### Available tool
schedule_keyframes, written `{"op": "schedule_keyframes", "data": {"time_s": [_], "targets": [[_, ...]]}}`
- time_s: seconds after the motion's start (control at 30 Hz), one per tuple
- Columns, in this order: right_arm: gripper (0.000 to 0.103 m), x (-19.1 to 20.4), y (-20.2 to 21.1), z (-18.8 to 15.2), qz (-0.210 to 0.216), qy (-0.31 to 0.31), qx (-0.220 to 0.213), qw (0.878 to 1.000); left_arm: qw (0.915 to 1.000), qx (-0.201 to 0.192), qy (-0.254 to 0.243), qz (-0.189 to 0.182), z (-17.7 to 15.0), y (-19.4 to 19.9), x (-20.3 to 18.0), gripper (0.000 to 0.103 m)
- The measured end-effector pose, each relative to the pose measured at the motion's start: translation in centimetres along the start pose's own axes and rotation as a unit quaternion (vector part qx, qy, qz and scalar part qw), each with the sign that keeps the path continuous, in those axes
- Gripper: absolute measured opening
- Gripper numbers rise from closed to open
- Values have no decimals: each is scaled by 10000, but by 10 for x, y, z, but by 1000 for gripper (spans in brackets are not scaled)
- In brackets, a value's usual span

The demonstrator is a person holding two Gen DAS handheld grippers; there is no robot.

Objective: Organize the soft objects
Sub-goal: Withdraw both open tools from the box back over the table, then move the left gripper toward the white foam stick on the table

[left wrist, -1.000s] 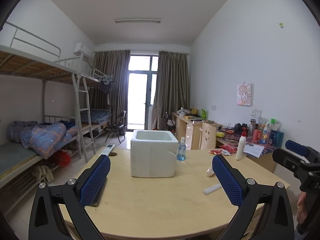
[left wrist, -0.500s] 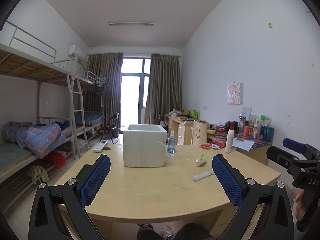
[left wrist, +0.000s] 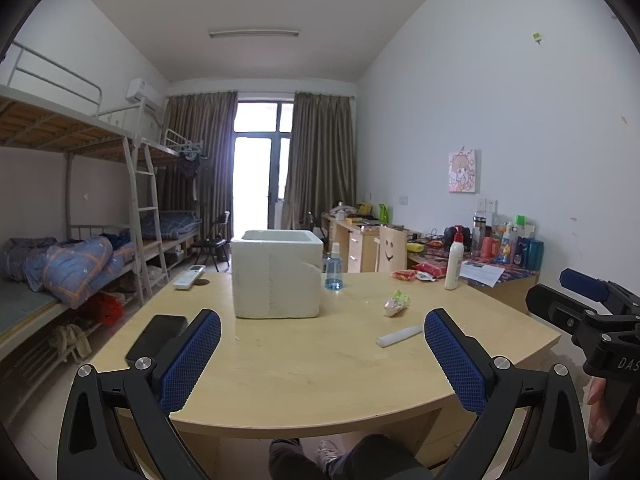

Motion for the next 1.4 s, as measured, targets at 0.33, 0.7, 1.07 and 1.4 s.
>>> {"op": "schedule_keyframes", "data": {"time_s": [0.33, 0.7, 1.07, 1.4], "targets": [[103, -25, 0, -6, -320, -176, 62, 9993, 9988, 121, -71, -461, -9, -26, -24, 102], [103, -58, -21, -13, -556, -378, 229, 9975, 9970, 364, -41, -689, -19, -68, -41, 102], [103, -74, -47, -24, -679, -443, 519, 9954, 9953, 661, -36, -711, -27, -109, -47, 102], [103, -82, -73, -33, -640, -570, 736, 9936, 9939, 899, -141, -630, -35, -142, -50, 102]]}}
Point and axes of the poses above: each gripper's, at about its wrist camera, not at the fingertips, and y roughly against the way its jaws point, x to its left, z to its top, the point moved 9 cm from there along -y, roughly the way its jaws point, and after that the axes turned 4 degrees about -x, right-handed, at the moved point
